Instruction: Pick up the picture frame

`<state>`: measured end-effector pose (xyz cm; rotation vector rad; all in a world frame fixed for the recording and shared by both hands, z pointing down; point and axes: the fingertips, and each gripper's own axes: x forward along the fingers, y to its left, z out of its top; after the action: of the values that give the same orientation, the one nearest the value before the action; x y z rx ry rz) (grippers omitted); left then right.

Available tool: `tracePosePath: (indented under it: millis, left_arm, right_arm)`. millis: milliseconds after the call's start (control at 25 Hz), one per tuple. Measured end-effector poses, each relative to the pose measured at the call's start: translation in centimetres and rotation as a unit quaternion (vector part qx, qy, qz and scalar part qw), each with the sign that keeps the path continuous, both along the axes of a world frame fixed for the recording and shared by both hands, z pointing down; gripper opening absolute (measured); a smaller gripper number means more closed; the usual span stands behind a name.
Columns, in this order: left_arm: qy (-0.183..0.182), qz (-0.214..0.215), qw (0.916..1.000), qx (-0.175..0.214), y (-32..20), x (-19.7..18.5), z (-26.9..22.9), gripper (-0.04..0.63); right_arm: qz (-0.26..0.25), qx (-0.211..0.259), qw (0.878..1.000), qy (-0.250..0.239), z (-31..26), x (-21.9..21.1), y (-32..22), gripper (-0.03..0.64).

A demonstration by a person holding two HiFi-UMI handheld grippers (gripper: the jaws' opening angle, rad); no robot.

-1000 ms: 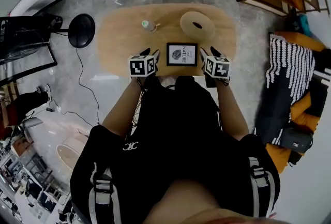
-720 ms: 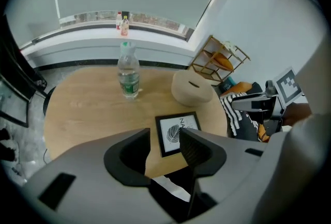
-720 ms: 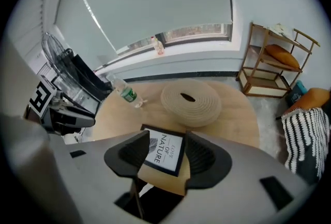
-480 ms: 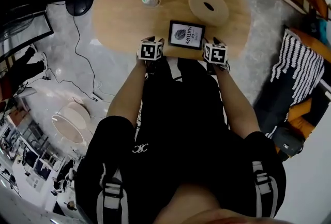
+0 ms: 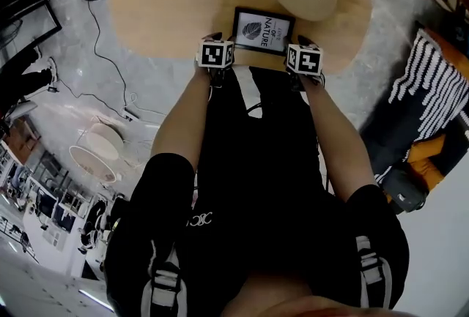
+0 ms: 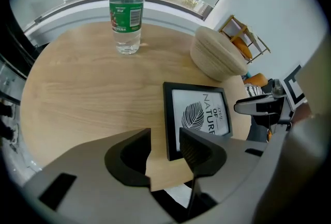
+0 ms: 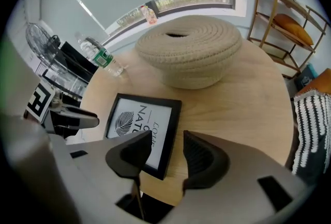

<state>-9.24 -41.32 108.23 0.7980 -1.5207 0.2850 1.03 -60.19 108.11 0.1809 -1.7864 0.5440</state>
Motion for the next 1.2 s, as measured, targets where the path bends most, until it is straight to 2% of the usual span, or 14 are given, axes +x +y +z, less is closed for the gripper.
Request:
tracePosePath:
  millis: [240,400,520,640,760,800,880,1000,1200]
  left_arm:
    - [-0.004,0.022,0.9995,0.023,-2.7,-1.3,2.4,0.184]
    - [0.002,0.037,0.9992,0.018,-2.8,-0.8,4.1,0.165]
    - [0.005,0.033,0.9993,0.018,-2.9,-0.8,4.9,0.150]
    - [0.004,0.033,0.9993,0.014,-3.0,-0.8,5.1,0.150]
    - [0.001,0.048,0.9988,0.009,-2.8,-0.5,5.3,0.145]
    - [0.004,0.053,0.9986,0.006,-2.6,-0.2,5.3,0.094]
    - [0.006,0.061,0.9981,0.008,-2.4,0.3,5.1,0.098]
    - [0.004,0.066,0.9978,0.003,-1.4,0.7,2.6,0.098]
    - [-0.014,0.074,0.9968,0.025,0.0,-0.3,-4.1,0.098]
  right_arm:
    - [-0.004,-0.022,1.000,0.009,2.7,0.0,-0.1,0.193]
    - [0.016,-0.044,0.999,0.012,3.9,0.2,0.1,0.189]
    - [0.011,-0.056,0.998,0.010,4.2,-0.1,0.7,0.184]
    - [-0.007,-0.043,0.999,0.012,4.8,-0.4,0.9,0.181]
    - [-0.015,-0.025,0.999,0.014,4.9,-0.3,0.9,0.134]
    - [-0.017,-0.026,0.999,0.016,4.8,-0.2,1.1,0.103]
    - [-0.023,-0.028,0.999,0.021,4.3,0.1,1.5,0.101]
    - [-0.031,-0.028,0.999,0.024,2.3,0.8,2.4,0.101]
    - [-0.039,-0.016,0.999,0.001,-4.1,0.2,4.2,0.106]
